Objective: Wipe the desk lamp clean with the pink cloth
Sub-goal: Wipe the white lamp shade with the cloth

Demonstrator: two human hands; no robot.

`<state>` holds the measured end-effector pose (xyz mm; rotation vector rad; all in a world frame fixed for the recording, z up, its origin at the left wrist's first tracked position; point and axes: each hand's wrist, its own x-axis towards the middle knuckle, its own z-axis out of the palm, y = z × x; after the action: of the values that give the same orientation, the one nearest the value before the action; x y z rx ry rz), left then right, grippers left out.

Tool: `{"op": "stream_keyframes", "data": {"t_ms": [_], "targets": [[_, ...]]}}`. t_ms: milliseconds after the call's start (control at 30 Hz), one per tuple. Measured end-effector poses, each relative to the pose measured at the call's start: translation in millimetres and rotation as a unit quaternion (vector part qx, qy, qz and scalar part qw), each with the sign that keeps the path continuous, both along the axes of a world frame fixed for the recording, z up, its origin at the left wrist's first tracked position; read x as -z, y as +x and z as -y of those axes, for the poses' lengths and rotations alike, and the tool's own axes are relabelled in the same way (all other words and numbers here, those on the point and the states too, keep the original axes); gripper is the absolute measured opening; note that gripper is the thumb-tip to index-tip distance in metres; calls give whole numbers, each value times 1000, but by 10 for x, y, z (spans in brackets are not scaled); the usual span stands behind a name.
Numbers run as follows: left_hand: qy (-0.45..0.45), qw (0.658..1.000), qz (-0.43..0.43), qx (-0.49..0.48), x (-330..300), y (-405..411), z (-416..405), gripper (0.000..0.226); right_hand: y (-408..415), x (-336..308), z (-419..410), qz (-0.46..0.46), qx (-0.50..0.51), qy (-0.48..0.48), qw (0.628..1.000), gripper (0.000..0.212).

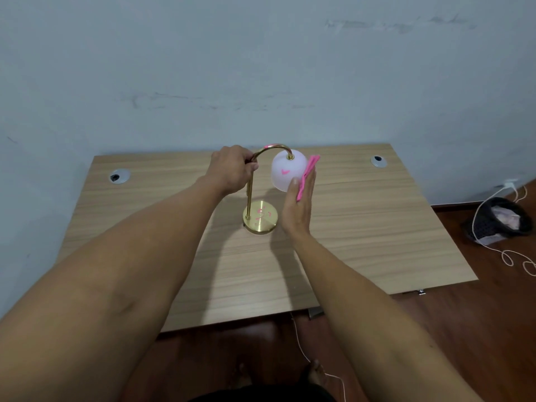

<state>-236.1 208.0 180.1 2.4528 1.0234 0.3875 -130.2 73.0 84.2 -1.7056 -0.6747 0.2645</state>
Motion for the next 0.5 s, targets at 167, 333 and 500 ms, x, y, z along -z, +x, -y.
{"op": "stream_keyframes", "data": {"t_ms": [167,333,500], "targets": [[-4,1000,-2,-4,-5,-4,-4,16,172,-323,-253,39,-10,-33,999,64],[-3,1000,-3,1,19,-6,-15,15,-2,-72,-54,187,-25,-29,982,62],[-10,1000,-1,-6,19,3,-17,16,59,-88,-10,42,-4,0,999,65]]}}
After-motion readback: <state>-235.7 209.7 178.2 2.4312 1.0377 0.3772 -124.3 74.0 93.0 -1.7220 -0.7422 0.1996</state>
